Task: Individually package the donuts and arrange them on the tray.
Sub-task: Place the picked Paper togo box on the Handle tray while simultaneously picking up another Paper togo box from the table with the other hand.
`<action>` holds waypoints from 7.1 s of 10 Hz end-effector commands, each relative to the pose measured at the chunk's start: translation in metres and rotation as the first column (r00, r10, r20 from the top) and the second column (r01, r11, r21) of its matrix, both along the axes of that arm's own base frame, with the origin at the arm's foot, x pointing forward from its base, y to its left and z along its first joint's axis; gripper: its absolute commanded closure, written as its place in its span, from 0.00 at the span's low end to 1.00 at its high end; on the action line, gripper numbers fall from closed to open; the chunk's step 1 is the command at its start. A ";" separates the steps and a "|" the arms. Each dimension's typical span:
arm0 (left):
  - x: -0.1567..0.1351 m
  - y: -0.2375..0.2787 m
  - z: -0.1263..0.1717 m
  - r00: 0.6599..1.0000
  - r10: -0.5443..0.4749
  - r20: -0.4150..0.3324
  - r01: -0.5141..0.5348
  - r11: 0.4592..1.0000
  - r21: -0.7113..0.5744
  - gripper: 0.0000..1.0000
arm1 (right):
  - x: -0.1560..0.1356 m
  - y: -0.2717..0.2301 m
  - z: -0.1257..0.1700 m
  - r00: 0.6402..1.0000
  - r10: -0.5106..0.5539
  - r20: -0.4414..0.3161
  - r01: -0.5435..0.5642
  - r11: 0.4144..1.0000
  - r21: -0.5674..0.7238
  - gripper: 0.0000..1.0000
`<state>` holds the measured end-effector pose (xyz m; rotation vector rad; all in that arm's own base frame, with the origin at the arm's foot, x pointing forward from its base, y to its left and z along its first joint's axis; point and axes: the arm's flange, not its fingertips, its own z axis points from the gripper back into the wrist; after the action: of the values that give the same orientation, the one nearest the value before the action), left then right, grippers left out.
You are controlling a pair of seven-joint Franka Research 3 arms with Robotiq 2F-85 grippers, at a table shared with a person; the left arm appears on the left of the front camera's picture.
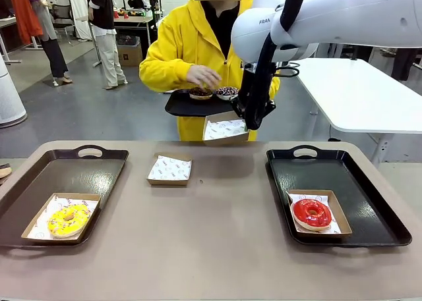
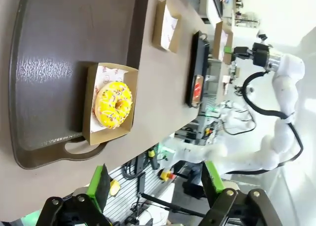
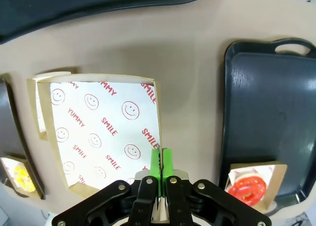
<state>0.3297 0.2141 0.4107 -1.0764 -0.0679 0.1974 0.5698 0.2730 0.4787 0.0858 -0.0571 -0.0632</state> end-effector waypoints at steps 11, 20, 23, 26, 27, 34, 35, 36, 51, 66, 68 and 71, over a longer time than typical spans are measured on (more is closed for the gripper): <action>-0.029 0.048 -0.014 0.992 0.121 0.043 -0.112 0.979 -0.171 0.03 | 0.021 0.000 0.008 1.000 -0.021 0.009 0.021 1.000 0.014 1.00; -0.029 0.048 -0.014 0.992 0.121 0.043 -0.112 0.979 -0.171 0.03 | 0.021 0.000 0.008 1.000 -0.021 0.009 0.021 1.000 0.014 1.00; -0.029 0.048 -0.014 0.992 0.121 0.043 -0.112 0.979 -0.171 0.03 | 0.021 0.000 0.008 1.000 -0.021 0.009 0.021 1.000 0.014 1.00; -0.029 0.048 -0.014 0.992 0.121 0.043 -0.112 0.979 -0.171 0.03 | 0.021 0.000 0.008 1.000 -0.021 0.009 0.021 1.000 0.014 1.00; -0.029 0.048 -0.014 0.992 0.121 0.043 -0.112 0.979 -0.171 0.03 | 0.021 0.000 0.008 1.000 -0.021 0.009 0.021 1.000 0.014 1.00; 0.051 -0.094 0.097 0.997 -0.078 -0.012 0.079 0.973 0.219 0.03 | -0.027 -0.198 0.049 0.995 0.051 0.089 -0.046 0.998 -0.052 0.99; 0.063 -0.120 0.105 0.996 -0.086 -0.031 0.091 0.958 0.273 0.03 | -0.025 -0.219 0.043 0.995 0.039 0.090 -0.033 0.997 -0.063 0.99; 0.079 -0.147 0.109 0.991 -0.107 -0.077 0.127 0.931 0.343 0.03 | -0.023 -0.236 0.035 0.994 0.072 0.081 -0.067 0.996 -0.060 0.99; 0.157 -0.278 0.035 0.988 -0.087 -0.130 0.152 0.737 0.658 0.03 | -0.014 -0.270 -0.005 0.998 0.050 0.029 -0.048 0.998 -0.044 0.99; 0.280 -0.430 -0.011 0.986 -0.152 -0.068 0.125 0.412 0.903 0.03 | 0.023 -0.264 -0.088 0.996 0.058 -0.060 -0.057 0.998 0.017 0.99; 0.283 -0.430 -0.024 0.986 -0.150 -0.071 0.128 0.417 0.900 0.03 | 0.027 -0.267 -0.102 0.996 0.054 -0.073 -0.052 0.998 0.033 0.99; 0.281 -0.434 -0.035 0.984 -0.165 -0.067 0.130 0.410 0.903 0.03 | 0.031 -0.271 -0.116 0.995 0.052 -0.081 -0.049 0.998 0.039 0.99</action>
<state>0.6106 -0.2166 0.3793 0.0269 -0.0677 -0.0632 0.5942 0.0057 0.3632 0.0888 0.0424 -0.0335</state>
